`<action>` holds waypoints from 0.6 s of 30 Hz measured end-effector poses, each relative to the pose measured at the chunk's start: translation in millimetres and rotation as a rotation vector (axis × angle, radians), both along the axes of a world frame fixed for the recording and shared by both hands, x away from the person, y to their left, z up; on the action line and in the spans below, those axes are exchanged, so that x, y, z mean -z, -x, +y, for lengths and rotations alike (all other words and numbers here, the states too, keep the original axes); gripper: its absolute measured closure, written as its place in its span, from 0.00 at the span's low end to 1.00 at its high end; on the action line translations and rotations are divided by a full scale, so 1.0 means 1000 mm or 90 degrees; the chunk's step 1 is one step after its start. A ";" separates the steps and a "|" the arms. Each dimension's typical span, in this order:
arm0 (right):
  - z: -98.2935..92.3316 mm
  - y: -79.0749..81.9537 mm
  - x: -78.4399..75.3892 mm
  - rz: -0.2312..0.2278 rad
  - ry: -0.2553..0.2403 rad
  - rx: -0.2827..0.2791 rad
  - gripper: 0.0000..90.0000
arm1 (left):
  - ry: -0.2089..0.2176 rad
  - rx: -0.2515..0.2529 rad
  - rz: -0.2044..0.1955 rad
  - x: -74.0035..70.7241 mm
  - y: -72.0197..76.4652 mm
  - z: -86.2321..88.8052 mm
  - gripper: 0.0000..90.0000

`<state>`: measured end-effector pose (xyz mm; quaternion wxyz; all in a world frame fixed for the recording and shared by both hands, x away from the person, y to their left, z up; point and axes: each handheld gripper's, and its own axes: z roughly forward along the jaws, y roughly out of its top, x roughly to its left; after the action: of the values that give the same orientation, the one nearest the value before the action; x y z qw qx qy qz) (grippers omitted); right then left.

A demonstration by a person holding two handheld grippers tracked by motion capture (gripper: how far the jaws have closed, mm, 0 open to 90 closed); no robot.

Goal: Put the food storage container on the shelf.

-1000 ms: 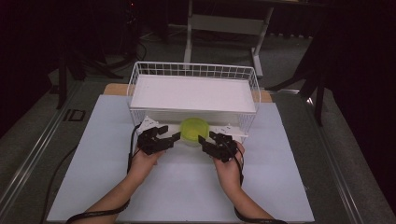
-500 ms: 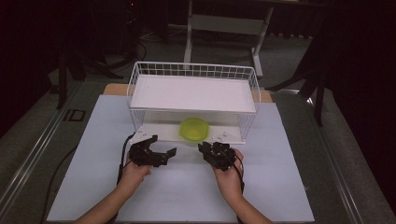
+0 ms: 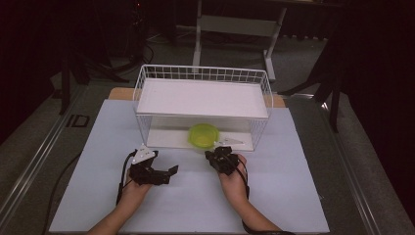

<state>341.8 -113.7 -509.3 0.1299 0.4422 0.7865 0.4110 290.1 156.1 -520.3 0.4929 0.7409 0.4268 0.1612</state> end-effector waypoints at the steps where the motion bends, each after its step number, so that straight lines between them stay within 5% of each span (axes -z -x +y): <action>1: 0.001 -0.003 0.002 -0.001 0.005 0.003 1.00 | 0.003 -0.001 -0.002 0.000 0.000 0.000 0.02; 10: 0.008 -0.013 0.006 -0.008 0.005 0.018 1.00 | 0.026 0.004 -0.020 -0.002 0.002 -0.002 0.02; 18: 0.012 -0.020 0.006 -0.005 -0.013 0.032 1.00 | 0.004 0.009 -0.026 -0.001 0.002 -0.004 0.02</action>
<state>361.7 -101.5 -515.6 0.1384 0.4614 0.7704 0.4176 287.9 151.9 -519.8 0.5049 0.7391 0.4117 0.1711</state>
